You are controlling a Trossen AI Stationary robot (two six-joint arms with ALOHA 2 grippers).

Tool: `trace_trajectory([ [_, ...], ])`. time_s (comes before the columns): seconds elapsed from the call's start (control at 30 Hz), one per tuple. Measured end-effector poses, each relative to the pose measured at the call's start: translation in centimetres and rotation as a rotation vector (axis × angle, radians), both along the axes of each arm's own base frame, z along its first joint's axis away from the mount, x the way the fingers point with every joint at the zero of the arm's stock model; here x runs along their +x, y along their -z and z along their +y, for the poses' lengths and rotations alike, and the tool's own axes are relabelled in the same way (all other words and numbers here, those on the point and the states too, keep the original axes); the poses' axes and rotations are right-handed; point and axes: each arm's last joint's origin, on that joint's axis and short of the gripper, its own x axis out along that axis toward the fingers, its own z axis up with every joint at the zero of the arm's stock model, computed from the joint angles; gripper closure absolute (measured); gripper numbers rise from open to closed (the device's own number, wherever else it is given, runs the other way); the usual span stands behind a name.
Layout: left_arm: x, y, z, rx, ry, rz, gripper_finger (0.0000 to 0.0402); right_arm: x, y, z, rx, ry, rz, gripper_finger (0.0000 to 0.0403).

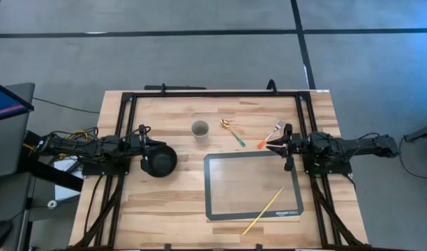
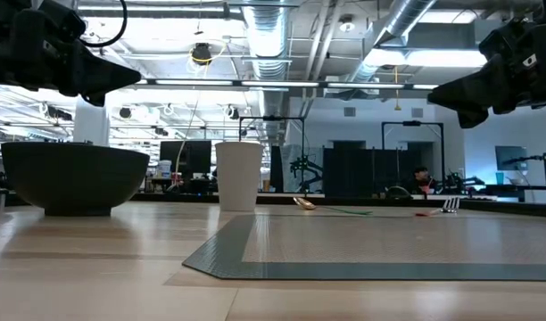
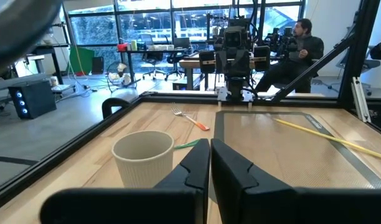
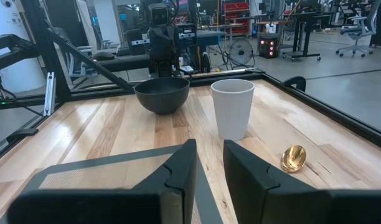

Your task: Pick & Place Utensil

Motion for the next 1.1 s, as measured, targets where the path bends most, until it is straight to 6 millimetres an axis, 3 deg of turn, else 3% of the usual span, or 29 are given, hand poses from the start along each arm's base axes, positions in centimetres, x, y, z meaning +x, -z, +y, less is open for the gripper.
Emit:
trace_trajectory([
  [0.57,0.0,-0.1,0.0,-0.001,0.0,-0.009,0.0385,0.0,0.0,0.0,0.0,0.0,0.0,0.0329],
  [0.97,-0.2,-1.9,0.0,-0.032,0.0,-0.203,0.0385,0.0,-0.8,0.0,-0.028,0.003,-0.077,0.0329],
  [1.1,-0.3,-2.4,0.0,-0.078,0.039,-0.259,0.0385,0.0,-0.8,0.0,0.068,0.003,-0.093,0.0329],
])
